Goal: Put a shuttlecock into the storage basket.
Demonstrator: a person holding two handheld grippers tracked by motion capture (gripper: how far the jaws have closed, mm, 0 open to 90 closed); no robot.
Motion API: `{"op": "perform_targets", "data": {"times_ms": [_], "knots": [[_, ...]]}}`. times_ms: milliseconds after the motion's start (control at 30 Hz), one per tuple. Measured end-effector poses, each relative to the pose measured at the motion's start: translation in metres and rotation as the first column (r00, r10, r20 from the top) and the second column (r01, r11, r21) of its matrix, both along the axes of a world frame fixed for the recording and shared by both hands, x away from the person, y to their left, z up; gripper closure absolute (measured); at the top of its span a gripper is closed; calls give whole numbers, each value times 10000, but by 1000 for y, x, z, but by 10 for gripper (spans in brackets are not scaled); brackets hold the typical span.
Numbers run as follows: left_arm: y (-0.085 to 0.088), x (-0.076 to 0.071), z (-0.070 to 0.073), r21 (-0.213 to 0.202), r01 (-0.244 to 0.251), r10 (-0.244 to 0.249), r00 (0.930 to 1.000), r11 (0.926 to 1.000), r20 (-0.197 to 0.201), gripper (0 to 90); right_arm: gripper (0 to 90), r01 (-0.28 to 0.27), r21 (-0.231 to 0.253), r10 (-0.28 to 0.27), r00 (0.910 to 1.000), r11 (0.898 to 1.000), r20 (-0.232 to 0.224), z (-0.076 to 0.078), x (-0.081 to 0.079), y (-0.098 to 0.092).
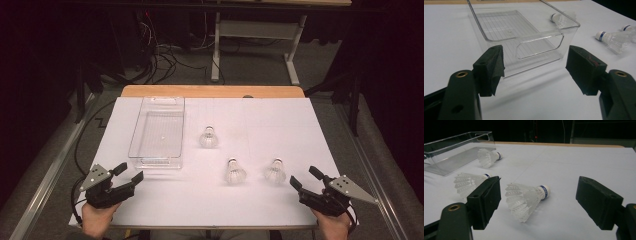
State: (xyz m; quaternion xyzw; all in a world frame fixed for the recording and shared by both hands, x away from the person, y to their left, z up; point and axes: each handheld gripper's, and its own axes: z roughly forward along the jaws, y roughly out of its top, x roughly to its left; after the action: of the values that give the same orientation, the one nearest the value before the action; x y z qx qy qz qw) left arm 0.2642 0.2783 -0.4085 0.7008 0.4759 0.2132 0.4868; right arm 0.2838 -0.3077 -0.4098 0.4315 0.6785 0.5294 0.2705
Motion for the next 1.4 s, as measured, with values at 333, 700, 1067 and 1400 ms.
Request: {"op": "perform_targets", "data": {"times_ms": [333, 700, 1067, 1400], "knots": [[-2, 0, 1, -16, 137, -137, 9999, 9999, 6, 315, 208, -22, -3, 22, 10000, 10000, -5, 0, 0, 0], [-4, 1, 4, -28, 209, -209, 9998, 9998, 25, 312, 208, 79, -7, -79, 10000, 10000, -4, 0, -1, -1], [-11, 1, 7, 108, 419, -419, 9991, 9991, 64, 306, 208, -38, -172, 39, 10000, 9998, 44, 1, -1, 2], [-17, 4, 11, 1, 798, -798, 9968, 9968, -69, 315, 208, 5, -115, -5, 10000, 9999, -16, 1, -1, 2]]}}
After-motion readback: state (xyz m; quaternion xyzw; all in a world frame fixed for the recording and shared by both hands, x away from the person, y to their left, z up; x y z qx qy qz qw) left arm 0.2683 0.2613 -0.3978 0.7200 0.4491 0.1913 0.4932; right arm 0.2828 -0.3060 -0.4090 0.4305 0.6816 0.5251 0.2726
